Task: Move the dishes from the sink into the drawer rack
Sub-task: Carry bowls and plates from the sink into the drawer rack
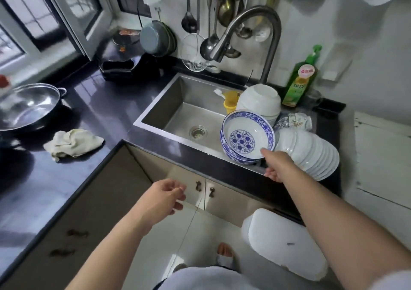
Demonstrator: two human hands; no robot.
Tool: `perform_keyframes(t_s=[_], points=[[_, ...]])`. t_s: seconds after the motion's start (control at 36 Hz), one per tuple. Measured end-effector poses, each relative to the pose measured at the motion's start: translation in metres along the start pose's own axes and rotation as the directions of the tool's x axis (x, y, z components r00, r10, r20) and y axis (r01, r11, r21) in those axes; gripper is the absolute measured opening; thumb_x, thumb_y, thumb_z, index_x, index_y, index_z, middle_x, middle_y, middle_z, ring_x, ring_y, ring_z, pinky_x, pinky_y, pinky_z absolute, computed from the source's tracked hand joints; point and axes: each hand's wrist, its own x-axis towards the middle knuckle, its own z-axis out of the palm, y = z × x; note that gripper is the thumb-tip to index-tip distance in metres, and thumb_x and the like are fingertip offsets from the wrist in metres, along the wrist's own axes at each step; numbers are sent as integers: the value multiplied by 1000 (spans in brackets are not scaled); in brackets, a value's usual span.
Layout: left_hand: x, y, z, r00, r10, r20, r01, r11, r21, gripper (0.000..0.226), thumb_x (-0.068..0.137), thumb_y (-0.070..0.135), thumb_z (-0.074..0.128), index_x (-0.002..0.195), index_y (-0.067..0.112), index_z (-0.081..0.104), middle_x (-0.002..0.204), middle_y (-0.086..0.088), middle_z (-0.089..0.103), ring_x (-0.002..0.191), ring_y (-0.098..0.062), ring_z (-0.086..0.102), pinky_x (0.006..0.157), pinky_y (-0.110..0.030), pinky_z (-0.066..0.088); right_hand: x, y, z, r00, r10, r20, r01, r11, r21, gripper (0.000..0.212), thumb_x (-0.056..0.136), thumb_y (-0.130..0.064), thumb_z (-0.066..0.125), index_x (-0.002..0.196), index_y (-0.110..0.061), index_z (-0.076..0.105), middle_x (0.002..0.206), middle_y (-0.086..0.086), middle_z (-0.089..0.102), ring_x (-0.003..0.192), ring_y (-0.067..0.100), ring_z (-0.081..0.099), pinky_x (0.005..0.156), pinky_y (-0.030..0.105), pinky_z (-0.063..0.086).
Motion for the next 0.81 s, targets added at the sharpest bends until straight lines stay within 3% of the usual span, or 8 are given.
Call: perform_keyframes(t_s=[0.08, 0.14, 0.19, 0.25, 0.5, 0.67, 0.81], points=[[3, 5, 2, 999, -30, -34, 30, 1000, -3, 15, 101, 21, 57, 100, 19, 71, 97, -5, 76, 76, -16, 71, 72, -32, 51, 30, -10, 0, 1000, 18, 23, -16, 994, -108, 52, 90, -54, 64, 106, -5, 63, 76, 14, 70, 52, 23, 64, 49, 25, 48], [7, 9, 3, 995, -52, -80, 50, 998, -26, 15, 101, 20, 56, 100, 18, 71, 97, -6, 75, 76, -17, 70, 72, -32, 51, 40, -16, 1, 999, 11, 44, -4, 985, -171, 43, 89, -43, 69, 107, -4, 64, 71, 13, 68, 45, 20, 61, 41, 20, 42], [11, 12, 5, 992, -71, -106, 65, 996, -59, 15, 100, 16, 55, 102, 18, 70, 96, -6, 75, 75, -16, 70, 71, -32, 51, 42, -21, 2, 998, 3, 57, 9, 977, -213, 30, 91, -28, 70, 106, -3, 62, 69, 13, 66, 48, 20, 63, 37, 18, 39], [14, 16, 10, 990, -85, -108, 76, 993, -88, 16, 99, 14, 55, 102, 17, 70, 96, -6, 75, 75, -17, 70, 71, -32, 51, 45, -27, 1, 999, -9, 48, 19, 974, -225, 23, 90, -19, 68, 105, -2, 63, 67, 12, 67, 56, 22, 67, 43, 21, 44], [18, 28, 35, 990, -94, -107, 77, 985, -155, 19, 101, 14, 53, 107, 17, 70, 100, -6, 75, 79, -18, 71, 77, -34, 54, 54, -42, -8, 989, 15, 145, 1, 994, -110, 11, 96, -12, 54, 96, -2, 59, 61, 9, 60, 49, 16, 55, 42, 20, 42], [23, 35, 45, 988, -106, -112, 85, 980, -178, 17, 102, 17, 54, 105, 18, 71, 101, -6, 75, 78, -17, 71, 79, -35, 54, 51, -44, -15, 964, -27, 263, 41, 998, -49, 17, 100, -6, 45, 115, 0, 51, 80, 21, 65, 62, 30, 66, 33, 22, 47], [24, 42, 54, 992, -89, -95, 73, 985, -157, 17, 102, 19, 55, 105, 20, 72, 99, -3, 76, 82, -18, 74, 82, -35, 57, 53, -41, -31, 951, -105, 292, 101, 994, 28, 24, 97, -4, 49, 119, 5, 54, 85, 27, 66, 63, 34, 67, 44, 29, 58]])
